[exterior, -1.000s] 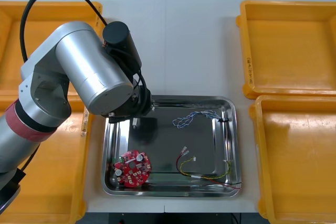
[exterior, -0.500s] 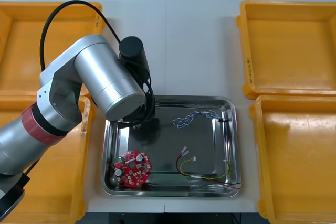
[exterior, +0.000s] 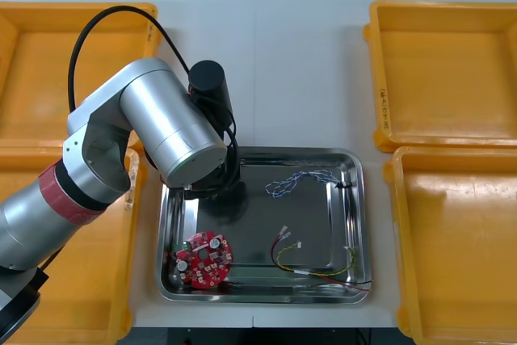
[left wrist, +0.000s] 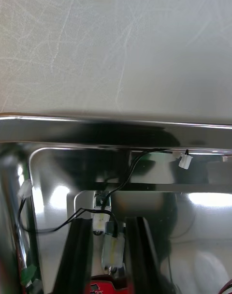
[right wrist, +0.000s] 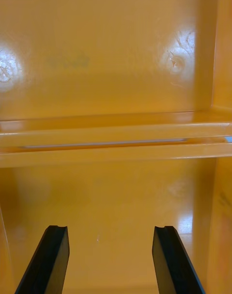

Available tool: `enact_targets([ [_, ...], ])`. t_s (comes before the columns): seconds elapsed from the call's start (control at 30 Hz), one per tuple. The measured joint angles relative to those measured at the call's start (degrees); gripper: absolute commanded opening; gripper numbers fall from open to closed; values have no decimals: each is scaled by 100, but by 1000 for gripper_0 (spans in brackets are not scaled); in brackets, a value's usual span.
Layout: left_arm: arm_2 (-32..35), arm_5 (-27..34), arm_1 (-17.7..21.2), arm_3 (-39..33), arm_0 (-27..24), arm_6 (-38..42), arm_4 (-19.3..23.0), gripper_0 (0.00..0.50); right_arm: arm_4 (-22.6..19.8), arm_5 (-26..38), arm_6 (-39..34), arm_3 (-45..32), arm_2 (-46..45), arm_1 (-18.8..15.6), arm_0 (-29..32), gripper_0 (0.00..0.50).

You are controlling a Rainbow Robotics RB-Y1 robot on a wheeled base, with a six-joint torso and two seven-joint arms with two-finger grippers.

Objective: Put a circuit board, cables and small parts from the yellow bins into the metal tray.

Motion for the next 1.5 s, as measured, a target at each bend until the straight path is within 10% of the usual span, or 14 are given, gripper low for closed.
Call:
enact_targets([
  [0.7, 3, 141, 4, -73, -7, 0, 41, 500, 0, 0, 0, 0, 0, 0, 0, 500],
  [1.0, 482, 542, 240, -441, -372, 0, 690, 500, 0, 0, 0, 0, 0, 0, 0, 500],
  [1.5, 1396, 477, 1849, 250, -1549, 0, 2296, 500, 0, 0, 0, -1, 0, 0, 1, 500],
])
